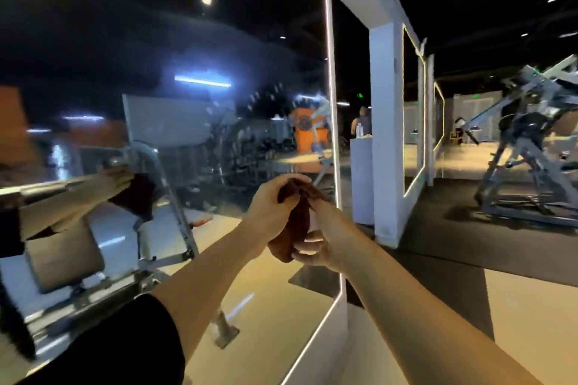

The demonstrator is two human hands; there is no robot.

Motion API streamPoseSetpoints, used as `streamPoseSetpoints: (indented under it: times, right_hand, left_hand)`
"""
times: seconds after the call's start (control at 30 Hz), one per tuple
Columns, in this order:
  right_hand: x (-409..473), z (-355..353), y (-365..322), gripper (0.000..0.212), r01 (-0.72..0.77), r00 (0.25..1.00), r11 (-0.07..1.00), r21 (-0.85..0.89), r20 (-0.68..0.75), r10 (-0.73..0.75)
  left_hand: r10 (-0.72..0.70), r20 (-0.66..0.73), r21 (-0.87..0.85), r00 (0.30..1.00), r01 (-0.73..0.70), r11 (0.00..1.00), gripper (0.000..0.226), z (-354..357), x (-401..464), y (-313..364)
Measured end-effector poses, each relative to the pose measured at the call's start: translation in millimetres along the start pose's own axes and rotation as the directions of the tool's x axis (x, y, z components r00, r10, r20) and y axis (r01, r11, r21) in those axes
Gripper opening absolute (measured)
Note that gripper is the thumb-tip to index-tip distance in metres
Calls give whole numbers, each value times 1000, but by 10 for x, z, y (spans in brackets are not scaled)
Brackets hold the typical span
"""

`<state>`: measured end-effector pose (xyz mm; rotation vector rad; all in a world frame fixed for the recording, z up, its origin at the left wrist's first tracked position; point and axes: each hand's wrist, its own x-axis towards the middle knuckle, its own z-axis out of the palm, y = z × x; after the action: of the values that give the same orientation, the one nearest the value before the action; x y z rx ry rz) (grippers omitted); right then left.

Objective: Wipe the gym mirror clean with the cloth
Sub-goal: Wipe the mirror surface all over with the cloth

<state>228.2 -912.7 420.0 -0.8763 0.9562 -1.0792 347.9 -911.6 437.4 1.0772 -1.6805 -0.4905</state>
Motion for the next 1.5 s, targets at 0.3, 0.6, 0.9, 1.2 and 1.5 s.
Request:
streamPoseSetpoints:
  times: [0.3,0.6,0.9,1.2,1.5]
  right_hand:
    - [1943,-276,-653,54,208,929,783,586,133,-346]
    - [3858,-478,-1637,33,356,891,725,590,21,-454]
    - [5741,-825,-2531,25,599,767,706,377,-19,-641]
    - [7641,-754,-3441,78,950,172,116,-289,177,-969]
    - [8144,-653,-4043,69,810,-11,-191,-554,311,-950]
  left_hand:
    - [-71,327,48,942,59,997,34,431,1583,-474]
    - [344,111,881,932,-253,400,43,455,3598,-1129]
    - [185,150,959,971,-97,-265,76,784,5204,-1749]
    - [311,47,918,949,81,-388,74,1235,6464,-1941]
    - [256,-248,778,935,349,-523,90,1220,7090,-1690]
